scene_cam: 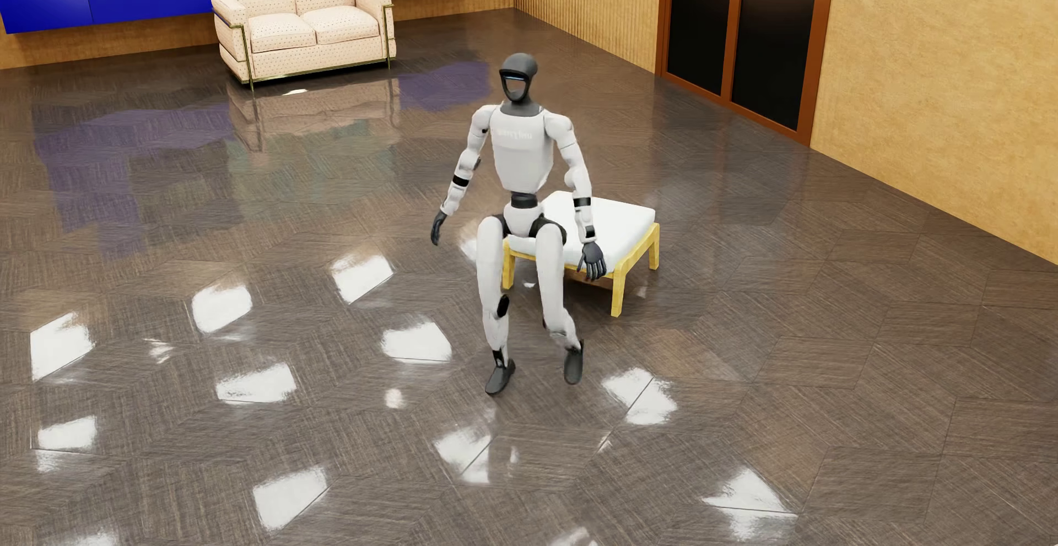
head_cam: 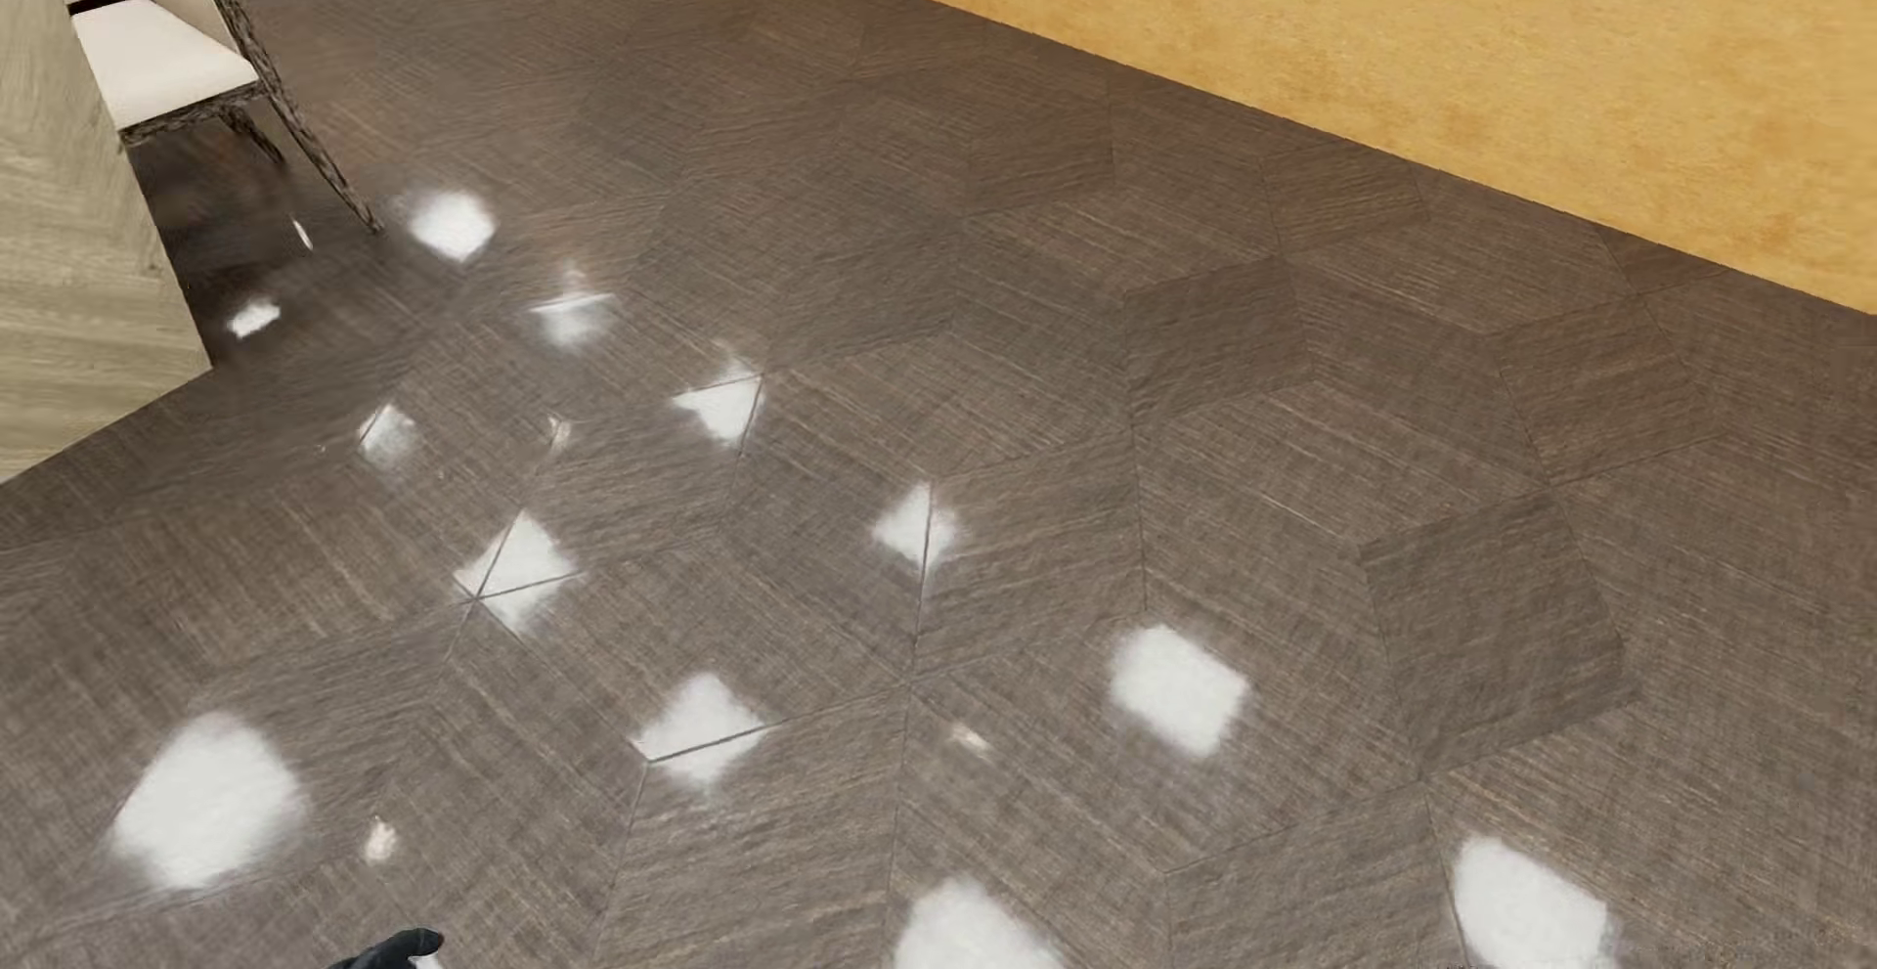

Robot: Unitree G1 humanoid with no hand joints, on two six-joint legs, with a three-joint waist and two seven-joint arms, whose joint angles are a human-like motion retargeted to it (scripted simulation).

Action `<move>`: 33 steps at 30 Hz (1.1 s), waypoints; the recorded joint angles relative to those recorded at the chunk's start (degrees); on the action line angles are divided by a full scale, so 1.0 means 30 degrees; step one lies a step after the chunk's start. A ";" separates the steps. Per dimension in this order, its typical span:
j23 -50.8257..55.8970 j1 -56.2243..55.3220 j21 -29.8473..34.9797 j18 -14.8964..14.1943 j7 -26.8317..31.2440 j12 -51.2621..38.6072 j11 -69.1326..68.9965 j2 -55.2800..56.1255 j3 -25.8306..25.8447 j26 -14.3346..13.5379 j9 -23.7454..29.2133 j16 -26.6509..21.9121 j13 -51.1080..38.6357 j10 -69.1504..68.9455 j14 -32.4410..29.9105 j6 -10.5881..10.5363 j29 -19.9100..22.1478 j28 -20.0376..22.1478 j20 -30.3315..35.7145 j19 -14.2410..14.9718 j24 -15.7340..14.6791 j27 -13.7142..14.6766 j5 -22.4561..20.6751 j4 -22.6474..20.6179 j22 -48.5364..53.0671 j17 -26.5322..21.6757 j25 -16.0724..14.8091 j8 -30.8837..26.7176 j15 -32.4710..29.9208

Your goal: Get off of the chair

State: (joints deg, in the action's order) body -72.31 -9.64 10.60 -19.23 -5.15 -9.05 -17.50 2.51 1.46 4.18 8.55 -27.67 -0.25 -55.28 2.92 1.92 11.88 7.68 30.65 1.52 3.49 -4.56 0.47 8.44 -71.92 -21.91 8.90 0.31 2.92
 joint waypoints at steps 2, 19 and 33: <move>0.0446 -0.0464 0.0651 0.0881 0.0626 0.0303 -0.0352 -0.0232 -0.0277 -0.0064 -0.0321 0.0122 -0.0339 0.4951 -0.0163 -0.0063 0.0137 -0.0071 -0.0523 0.0506 0.0204 0.0232 0.0677 0.0014 -0.0015 -0.0145 0.0299 -0.0260 0.0762; -0.1753 0.2537 0.3250 0.1293 0.0744 0.0760 -0.3122 0.4036 0.0503 -0.0881 -0.1114 -0.1238 -0.2040 1.4832 0.0387 0.0438 -0.1012 0.0132 -0.1871 0.2593 -0.0046 0.0382 0.2531 -0.0469 0.0391 0.0827 0.2290 -0.1140 0.0659; -0.1935 0.1110 0.3110 0.2149 0.1088 0.0907 0.1467 0.2333 0.0248 -0.1075 -0.0701 0.0520 -0.1624 1.5204 -0.0984 0.0443 -0.0157 0.0669 -0.1128 0.2059 -0.0765 0.0782 0.1207 -0.0093 0.0076 0.0623 0.1488 -0.0010 -0.0289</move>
State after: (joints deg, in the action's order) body -78.12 -6.31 19.93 -12.78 -1.89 -6.33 -13.09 9.50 2.21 0.96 6.44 -26.11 -5.13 -9.67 -0.03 3.25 11.41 9.69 27.27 7.69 1.19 -2.22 4.09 8.16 -71.69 -20.04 13.36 0.28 2.05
